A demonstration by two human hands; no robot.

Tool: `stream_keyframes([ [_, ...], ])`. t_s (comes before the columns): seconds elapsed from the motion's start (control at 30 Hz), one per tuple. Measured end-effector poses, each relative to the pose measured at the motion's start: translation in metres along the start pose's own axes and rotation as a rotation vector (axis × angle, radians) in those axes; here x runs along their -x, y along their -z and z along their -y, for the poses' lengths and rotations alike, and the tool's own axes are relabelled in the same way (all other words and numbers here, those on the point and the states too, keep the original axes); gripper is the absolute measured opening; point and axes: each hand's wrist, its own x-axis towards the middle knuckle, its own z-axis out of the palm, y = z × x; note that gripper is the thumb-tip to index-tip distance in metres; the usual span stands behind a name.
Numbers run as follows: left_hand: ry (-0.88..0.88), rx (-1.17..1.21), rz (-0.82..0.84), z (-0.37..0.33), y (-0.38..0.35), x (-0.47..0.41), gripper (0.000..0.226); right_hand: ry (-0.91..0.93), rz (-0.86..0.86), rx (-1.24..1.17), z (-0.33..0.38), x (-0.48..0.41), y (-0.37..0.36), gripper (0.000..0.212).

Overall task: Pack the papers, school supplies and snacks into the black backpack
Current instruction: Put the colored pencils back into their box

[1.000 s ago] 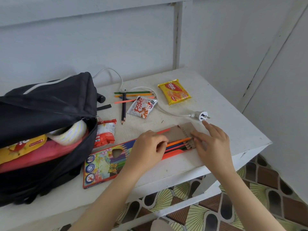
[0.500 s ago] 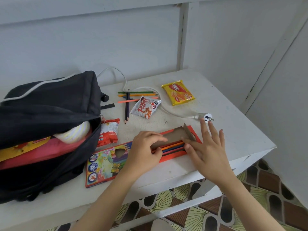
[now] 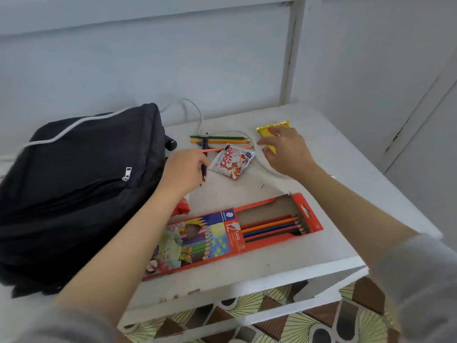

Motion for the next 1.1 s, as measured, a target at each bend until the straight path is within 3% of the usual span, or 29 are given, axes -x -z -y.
stream_keyframes([
  [0.23, -0.066, -0.136, 0.110, 0.012, -0.005, -0.011, 0.039, 0.044, 0.214, 0.144, 0.007, -0.049, -0.024, 0.038],
  [0.43, -0.157, -0.235, 0.179, 0.017, -0.003, -0.019, 0.032, 0.053, 0.195, 0.124, 0.010, -0.059, -0.027, 0.022],
  [0.57, -0.189, -0.238, 0.193, 0.019, -0.002, -0.020, 0.021, 0.046, 0.211, 0.162, 0.010, -0.059, -0.031, 0.022],
  [0.8, -0.253, -0.280, 0.277, 0.018, 0.004, -0.019, 0.023, 0.018, 0.246, 0.156, 0.013, -0.060, -0.028, 0.019],
  [0.97, -0.384, -0.374, 0.207, 0.020, 0.001, -0.012, 0.022, -0.013, 0.301, 0.115, 0.014, -0.062, -0.029, 0.020],
  [1.1, -0.480, -0.310, 0.012, 0.027, -0.005, -0.007, 0.016, -0.046, 0.325, -0.032, 0.007, -0.063, -0.035, 0.019],
])
